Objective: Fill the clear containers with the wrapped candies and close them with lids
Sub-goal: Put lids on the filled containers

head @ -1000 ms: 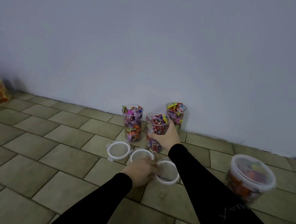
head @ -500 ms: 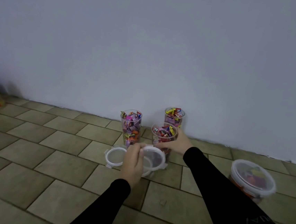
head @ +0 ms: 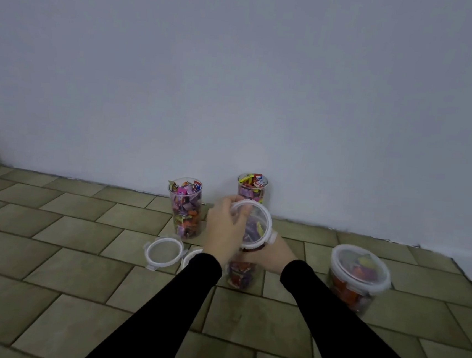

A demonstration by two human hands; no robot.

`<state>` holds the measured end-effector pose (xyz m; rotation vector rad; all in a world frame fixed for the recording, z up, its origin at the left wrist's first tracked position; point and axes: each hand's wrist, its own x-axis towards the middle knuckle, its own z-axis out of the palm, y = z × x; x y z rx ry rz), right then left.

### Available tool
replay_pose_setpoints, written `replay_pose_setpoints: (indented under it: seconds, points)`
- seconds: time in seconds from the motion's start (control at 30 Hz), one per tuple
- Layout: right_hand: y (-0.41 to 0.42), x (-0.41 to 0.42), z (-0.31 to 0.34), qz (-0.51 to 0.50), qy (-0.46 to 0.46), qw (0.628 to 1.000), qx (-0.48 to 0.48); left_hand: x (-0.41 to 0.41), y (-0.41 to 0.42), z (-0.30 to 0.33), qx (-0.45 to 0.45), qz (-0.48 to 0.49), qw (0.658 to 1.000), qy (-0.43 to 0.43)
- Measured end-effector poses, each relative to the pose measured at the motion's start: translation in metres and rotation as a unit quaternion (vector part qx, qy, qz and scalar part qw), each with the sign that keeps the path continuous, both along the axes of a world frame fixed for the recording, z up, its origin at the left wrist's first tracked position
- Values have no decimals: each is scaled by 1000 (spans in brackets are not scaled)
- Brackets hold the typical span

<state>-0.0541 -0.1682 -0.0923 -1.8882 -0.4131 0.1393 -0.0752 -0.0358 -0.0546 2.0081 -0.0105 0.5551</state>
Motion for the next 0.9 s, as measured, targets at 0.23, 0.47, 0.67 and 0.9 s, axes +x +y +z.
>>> replay_pose_setpoints:
  seconds: [0.23, 0.47, 0.67, 0.9]
  points:
    - [-1, -9, -1, -14, -26, 999, -29, 19, -2, 9, 26, -14, 990, 138]
    - [-2, -10, 4, -2, -29, 1000, 11, 23, 0, 6, 28, 23, 986, 162]
    - [-2, -13, 2, -8, -20, 999, 28, 31, -1, 8, 61, 11, 978, 200]
    - [-1, -15, 2, -19, -24, 999, 33, 25, 5, 8, 45, 8, 976, 212]
